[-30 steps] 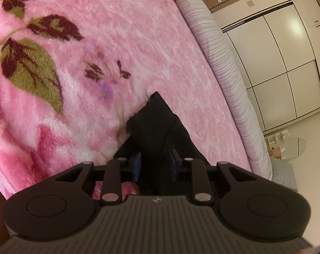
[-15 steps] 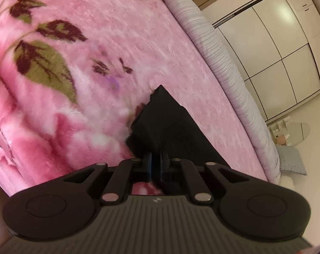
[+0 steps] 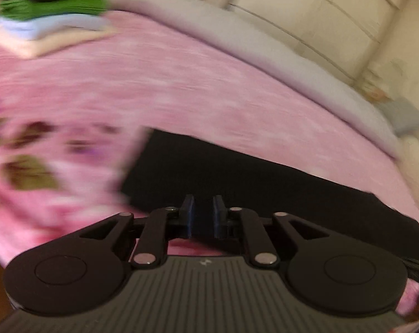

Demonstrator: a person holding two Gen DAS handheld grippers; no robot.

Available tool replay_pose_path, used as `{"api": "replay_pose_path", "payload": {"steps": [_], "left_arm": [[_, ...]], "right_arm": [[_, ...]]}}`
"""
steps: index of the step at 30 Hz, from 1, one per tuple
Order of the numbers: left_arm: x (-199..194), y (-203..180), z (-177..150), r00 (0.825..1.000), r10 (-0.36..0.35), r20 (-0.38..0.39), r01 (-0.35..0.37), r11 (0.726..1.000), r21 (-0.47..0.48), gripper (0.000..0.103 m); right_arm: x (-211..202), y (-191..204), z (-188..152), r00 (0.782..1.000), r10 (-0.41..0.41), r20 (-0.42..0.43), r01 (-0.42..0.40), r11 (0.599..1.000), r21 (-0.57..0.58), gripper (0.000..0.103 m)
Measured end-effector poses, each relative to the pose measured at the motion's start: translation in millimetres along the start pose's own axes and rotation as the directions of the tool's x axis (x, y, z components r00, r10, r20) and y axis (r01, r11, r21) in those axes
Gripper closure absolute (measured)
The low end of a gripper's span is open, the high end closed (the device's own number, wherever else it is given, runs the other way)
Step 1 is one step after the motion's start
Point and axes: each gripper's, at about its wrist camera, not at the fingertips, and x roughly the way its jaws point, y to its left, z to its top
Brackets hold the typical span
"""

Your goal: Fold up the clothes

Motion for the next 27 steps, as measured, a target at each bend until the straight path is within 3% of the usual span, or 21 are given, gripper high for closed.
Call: {"api": "replay_pose_path", "payload": {"steps": [2,4,9,12,14,20,27], "left_arm": [[26,-24,-6,0.998,-0.032,-0.063,0.034,0.999,0.030,0.084],[51,-41,-16,0.990,0.016,-0.141,-0.007,0.998,0.063,0.083],[45,-68,-20,0.977,0.109,-0.185,-0.068,0.974,0.214,0.071],[26,-83,-17,0.979,0.113,-0.170,-0.064,0.960,0.271,0.057],[16,-96,-20,0.983,0.092,-0.156,-0.045,0.958,0.284,0.055],[-19,-131,-33,0.993,0.030,-0.118,0.007,0.953,0.303,0.050],[-73,-149,-55,0.997,0.018,-0.072,0.005,0.949,0.314,0.047]], "right_arm": [[12,-15,-1,0.997,-0.073,-0.030,0.075,0.992,0.103,0.052],[19,-23,-9,0.992,-0.103,-0.071,0.112,0.984,0.139,0.050],[-9,-31,-14,0.989,-0.130,-0.070,0.142,0.967,0.210,0.045],[-38,-31,-8,0.984,-0.166,-0.060,0.177,0.945,0.274,0.035],[-58,-27,-3,0.980,-0.195,-0.050,0.201,0.936,0.287,0.018],[-110,-14,0,0.967,-0.252,-0.042,0.255,0.933,0.255,0.015],[-161,-8,-14,0.964,-0.264,0.005,0.256,0.937,0.240,0.015]]}}
